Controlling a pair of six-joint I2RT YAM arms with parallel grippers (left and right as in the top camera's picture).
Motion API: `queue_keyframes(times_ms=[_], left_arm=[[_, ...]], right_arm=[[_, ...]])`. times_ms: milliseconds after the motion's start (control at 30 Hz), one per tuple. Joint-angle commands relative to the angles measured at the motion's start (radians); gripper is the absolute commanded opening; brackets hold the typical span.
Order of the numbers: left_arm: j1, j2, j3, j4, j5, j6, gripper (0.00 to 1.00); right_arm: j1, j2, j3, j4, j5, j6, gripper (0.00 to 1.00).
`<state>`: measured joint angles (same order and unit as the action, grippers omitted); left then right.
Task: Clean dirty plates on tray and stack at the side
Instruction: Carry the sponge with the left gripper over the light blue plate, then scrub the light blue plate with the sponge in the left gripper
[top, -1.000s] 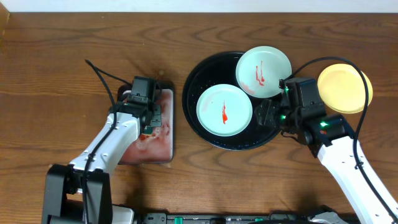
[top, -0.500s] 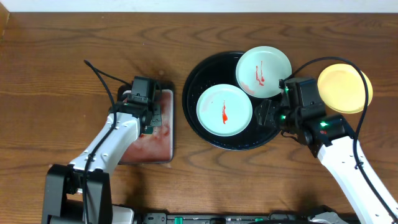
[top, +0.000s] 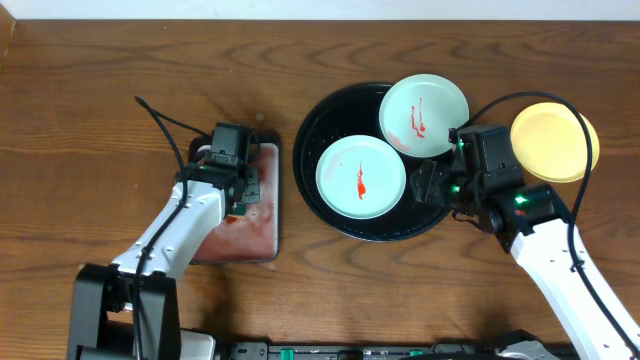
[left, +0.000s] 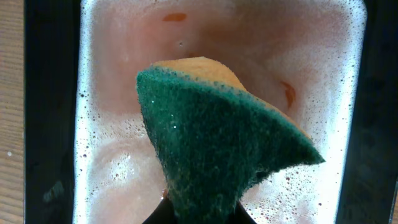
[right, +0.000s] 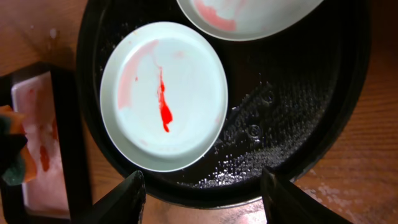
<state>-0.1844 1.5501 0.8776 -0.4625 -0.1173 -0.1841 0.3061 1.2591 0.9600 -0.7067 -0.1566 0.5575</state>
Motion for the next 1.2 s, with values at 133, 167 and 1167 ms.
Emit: queue_keyframes(times_ms=[133, 167, 1167], left_arm=[[-0.008, -0.068, 0.043, 0.028, 0.094, -0.017, 0.07], [-0.019, -0.091, 0.044, 0.054, 0.123, -0.018, 0.07], [-0.441, 0.219, 0.090, 0.645, 0.267, -0.320, 0.07]], right_arm=[[-0.013, 0.006, 0.008, -0.033, 0.080, -0.021, 0.60], [-0.013, 0.013, 0.008, -0.035, 0.082, -0.022, 0.60], [-0.027, 0.262, 0.008, 0.045, 0.137, -0.012, 0.48]])
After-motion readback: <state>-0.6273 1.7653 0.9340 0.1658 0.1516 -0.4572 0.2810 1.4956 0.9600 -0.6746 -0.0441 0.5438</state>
